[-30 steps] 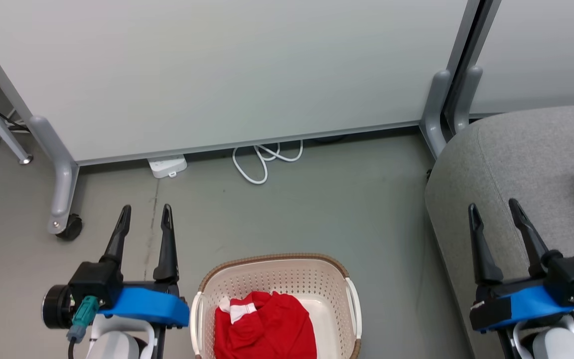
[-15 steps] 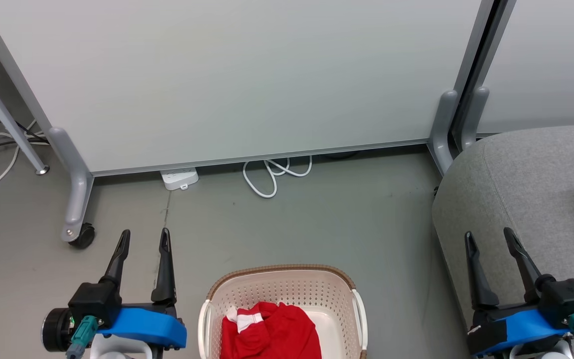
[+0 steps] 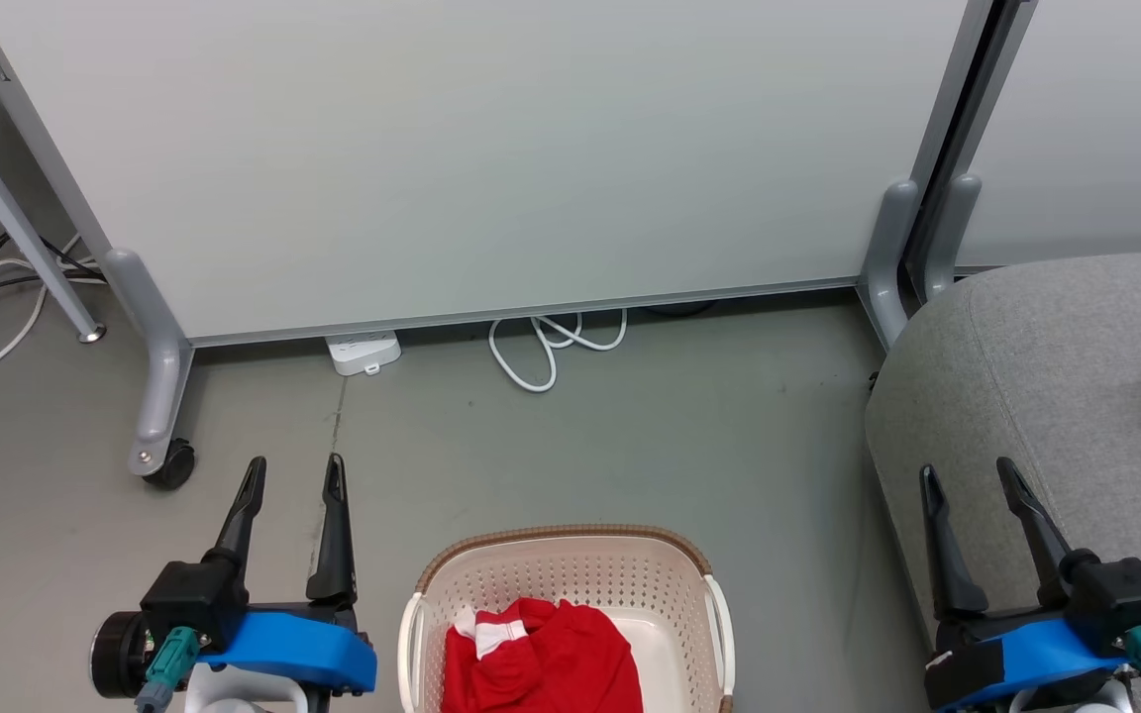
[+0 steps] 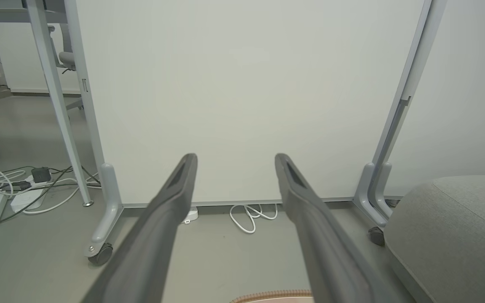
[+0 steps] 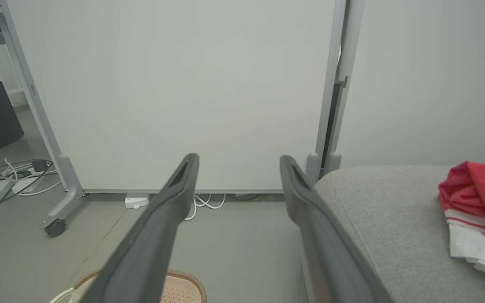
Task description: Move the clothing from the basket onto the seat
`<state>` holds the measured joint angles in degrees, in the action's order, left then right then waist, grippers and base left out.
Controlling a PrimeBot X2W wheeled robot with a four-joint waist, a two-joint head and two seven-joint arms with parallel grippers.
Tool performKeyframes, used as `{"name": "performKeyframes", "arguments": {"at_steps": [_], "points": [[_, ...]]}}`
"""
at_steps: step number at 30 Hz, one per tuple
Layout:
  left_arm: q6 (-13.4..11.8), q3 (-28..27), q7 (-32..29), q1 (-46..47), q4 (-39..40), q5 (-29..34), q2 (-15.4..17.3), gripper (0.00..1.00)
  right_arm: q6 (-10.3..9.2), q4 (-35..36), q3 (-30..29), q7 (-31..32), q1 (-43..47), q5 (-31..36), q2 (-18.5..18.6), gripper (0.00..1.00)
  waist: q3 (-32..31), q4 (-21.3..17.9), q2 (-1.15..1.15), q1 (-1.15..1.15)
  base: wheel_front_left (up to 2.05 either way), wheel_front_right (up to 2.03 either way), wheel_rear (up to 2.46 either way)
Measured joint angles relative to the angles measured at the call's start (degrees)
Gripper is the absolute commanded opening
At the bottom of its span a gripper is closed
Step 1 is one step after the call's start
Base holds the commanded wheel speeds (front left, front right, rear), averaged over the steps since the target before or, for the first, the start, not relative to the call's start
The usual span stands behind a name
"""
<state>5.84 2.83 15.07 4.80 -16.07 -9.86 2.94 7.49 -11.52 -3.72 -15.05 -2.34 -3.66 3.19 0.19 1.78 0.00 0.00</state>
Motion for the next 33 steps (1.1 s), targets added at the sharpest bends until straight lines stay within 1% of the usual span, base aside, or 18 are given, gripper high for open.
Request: {"name": "performKeyframes", "arguments": {"at_steps": [7,14,21,33], "points": [[0.03,0.22,0.00,0.06,-0.37,0.07,0.00,1.00,0.00,-0.18,0.31,0.00,-0.03,0.00,-0.07,1.00,0.10,-0.21,0.00,0.00,0.00,0.00,0.00],[0.87,3.93,0.00,3.15,-3.18,2.00,-0.02,1.00,0.00,0.13,0.93,0.00,-0.90,0.01,-0.11,1.00,1.23,-1.26,0.00,0.00,0.00,0.00,0.00],[1.29,10.05,0.00,10.63,-8.57,4.20,0.67,1.00,0.00,1.54,2.18,0.00,-4.80,0.02,0.04,1.00,5.63,-3.03,0.00,0.01,0.00,0.00,0.00],[1.59,25.55,-0.01,24.93,-20.50,3.01,6.38,1.00,0.00,3.77,4.00,0.00,-15.14,-0.07,0.62,1.00,18.08,-7.69,0.00,0.02,0.00,0.00,0.00]]}}
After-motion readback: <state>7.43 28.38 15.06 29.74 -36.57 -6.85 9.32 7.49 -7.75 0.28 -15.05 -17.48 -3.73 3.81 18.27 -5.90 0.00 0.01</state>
